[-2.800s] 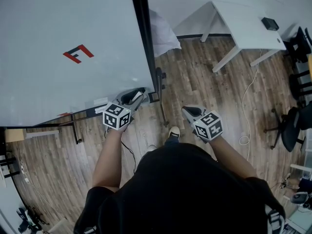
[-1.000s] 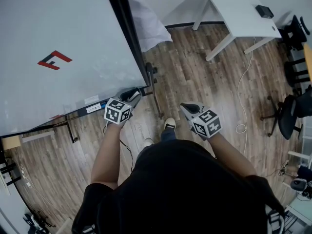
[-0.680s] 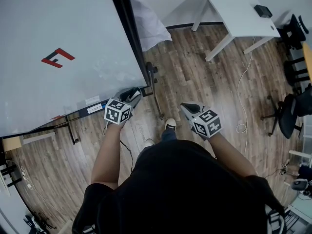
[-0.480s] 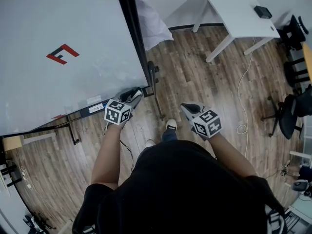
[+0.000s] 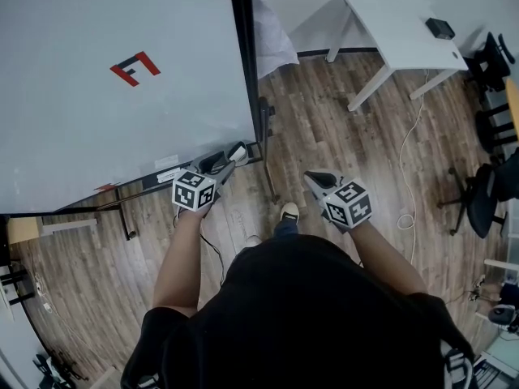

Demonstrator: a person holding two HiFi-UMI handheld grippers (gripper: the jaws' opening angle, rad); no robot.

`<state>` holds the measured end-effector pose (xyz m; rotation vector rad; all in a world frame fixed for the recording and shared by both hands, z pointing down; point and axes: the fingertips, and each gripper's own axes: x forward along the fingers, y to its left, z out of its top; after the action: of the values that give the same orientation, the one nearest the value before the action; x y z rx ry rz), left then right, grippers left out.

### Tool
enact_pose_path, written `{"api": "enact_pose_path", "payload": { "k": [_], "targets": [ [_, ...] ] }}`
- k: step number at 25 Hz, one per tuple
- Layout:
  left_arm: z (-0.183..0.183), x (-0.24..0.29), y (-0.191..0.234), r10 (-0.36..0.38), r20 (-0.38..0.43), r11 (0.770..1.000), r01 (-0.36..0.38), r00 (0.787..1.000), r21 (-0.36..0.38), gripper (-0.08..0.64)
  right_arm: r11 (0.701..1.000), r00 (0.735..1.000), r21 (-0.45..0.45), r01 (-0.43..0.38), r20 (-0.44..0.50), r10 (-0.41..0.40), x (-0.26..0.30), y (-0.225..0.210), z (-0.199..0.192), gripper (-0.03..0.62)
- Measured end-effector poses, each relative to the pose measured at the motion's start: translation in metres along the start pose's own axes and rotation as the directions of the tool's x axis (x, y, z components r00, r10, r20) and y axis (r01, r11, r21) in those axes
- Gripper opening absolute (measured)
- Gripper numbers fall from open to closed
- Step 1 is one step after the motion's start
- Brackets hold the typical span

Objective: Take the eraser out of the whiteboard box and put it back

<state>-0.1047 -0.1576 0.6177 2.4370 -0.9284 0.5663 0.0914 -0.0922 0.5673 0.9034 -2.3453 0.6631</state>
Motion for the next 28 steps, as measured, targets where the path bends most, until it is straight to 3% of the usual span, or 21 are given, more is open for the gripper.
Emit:
{"api": "enact_pose_path", "payload": {
  "k": [11,28],
  "targets": [
    [-0.009,-0.049,-0.005,0.044,0.042,0.999,-0.044,0.998,-0.004,0.185,0.999,1.000,-0.036,-0.009,0.027,0.010,-0.003,0.030,0.009,-0.006],
    [-0.032,-0.105,-0.023,0.047,0.065,0.999,-0.047,0.997,-0.001,0.184,0.998,0.998,-0.060,-0.002,0.057,0.005,-0.009,0.067,0.014,-0.006]
  ]
}}
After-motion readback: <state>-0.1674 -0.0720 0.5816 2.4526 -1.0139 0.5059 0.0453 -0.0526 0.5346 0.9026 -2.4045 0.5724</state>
